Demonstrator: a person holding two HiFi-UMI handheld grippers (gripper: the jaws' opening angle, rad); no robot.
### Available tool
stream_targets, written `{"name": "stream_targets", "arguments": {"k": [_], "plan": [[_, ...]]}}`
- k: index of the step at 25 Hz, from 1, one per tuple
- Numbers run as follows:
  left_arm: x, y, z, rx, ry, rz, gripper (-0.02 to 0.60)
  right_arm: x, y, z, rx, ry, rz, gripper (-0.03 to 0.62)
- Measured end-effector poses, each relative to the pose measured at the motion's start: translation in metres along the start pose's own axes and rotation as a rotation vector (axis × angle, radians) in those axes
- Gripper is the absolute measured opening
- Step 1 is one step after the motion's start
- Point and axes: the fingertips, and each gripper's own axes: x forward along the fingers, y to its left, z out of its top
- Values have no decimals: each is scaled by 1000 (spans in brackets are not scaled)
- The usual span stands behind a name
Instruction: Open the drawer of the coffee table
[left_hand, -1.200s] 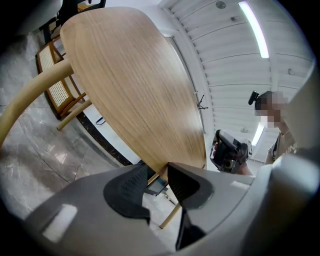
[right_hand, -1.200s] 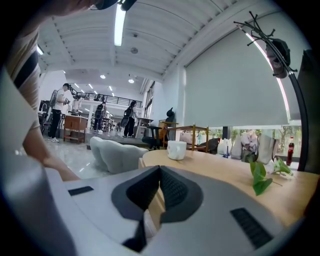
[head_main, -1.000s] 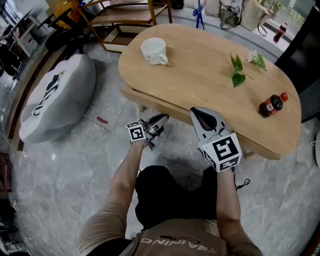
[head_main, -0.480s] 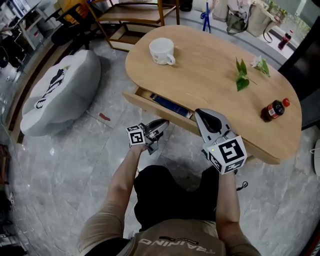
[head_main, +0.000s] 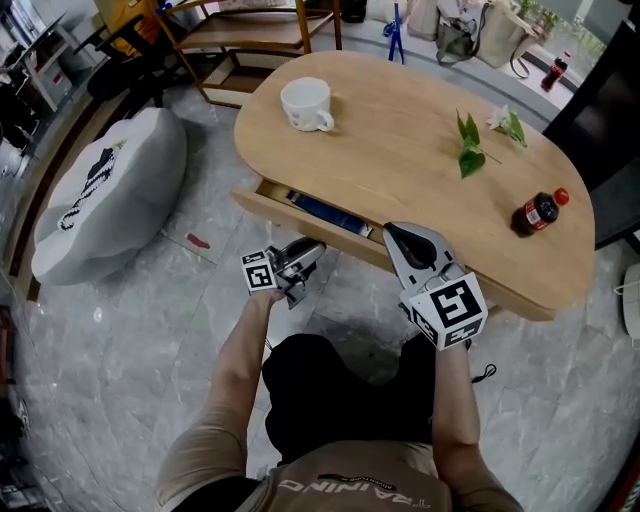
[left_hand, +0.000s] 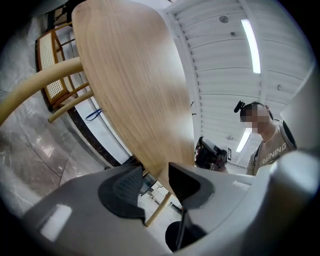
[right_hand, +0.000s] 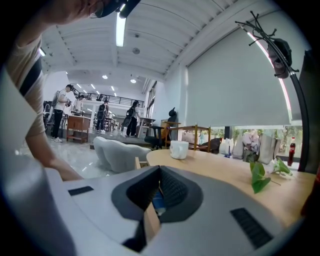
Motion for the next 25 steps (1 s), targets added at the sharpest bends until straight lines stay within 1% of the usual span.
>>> {"name": "stream_targets", "arguments": {"k": [4, 10, 15, 19, 23, 25], "plan": [[0, -2, -4, 11, 6, 0, 140, 1, -2, 3, -5, -9, 3, 5], [-21, -21, -14, 10, 23, -33, 140, 6, 7, 8, -23, -13, 41, 5], [-41, -41, -27, 16, 37, -27, 140, 13, 16, 6, -12, -17, 81, 5], [-58, -56, -38, 21, 63, -13, 138, 20, 27, 6, -7, -21, 112, 5], [-72, -68, -46, 6, 70, -15, 138, 24, 37, 7, -7, -24, 136, 5], [-77, -70, -51, 2, 68, 1, 138, 25, 39, 6, -4, -26, 143, 5]]}}
